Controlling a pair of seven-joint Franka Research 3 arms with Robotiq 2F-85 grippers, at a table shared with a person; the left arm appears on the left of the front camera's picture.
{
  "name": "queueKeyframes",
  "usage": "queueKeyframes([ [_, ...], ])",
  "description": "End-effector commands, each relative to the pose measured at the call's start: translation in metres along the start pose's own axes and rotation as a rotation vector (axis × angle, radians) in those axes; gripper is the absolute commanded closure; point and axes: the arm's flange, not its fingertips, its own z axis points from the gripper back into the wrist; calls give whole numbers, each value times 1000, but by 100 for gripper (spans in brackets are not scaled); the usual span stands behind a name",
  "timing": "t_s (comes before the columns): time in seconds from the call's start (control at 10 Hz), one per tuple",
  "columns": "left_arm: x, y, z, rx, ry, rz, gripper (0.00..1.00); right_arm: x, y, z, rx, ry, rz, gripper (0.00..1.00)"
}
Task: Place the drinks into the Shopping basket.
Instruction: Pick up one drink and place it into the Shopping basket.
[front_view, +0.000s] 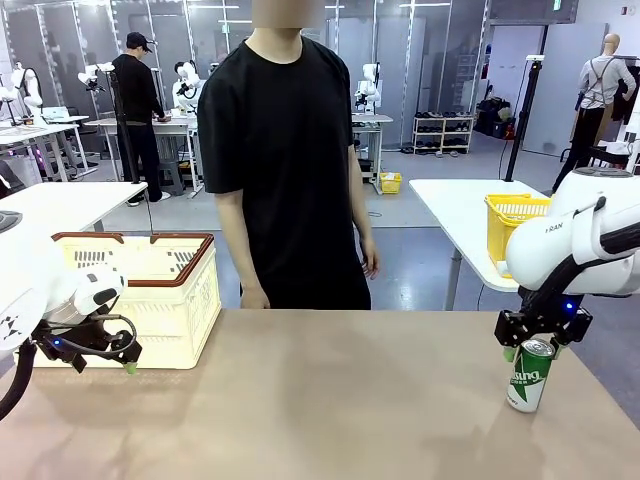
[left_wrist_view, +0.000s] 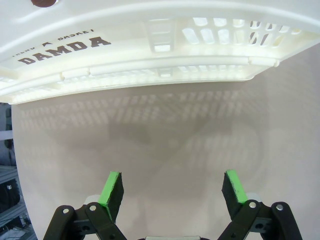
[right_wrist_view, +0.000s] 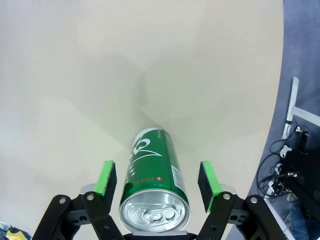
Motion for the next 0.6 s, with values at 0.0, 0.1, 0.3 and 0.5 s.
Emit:
queueKeyframes([
  [0.0, 0, 0, 0, 0, 2, 14, 0, -3, -3, -2, 18, 7, -5, 21],
  [0.1, 0, 0, 0, 0, 2, 14, 0, -4, -3, -3, 12, 10, -6, 56],
  [0.3, 0, 0, 0, 0, 2, 14, 0, -6, -2, -2, 10, 10, -17, 74],
  [0.5, 0, 0, 0, 0, 2, 14, 0, -8, 0, -1, -7, 12, -18, 93],
])
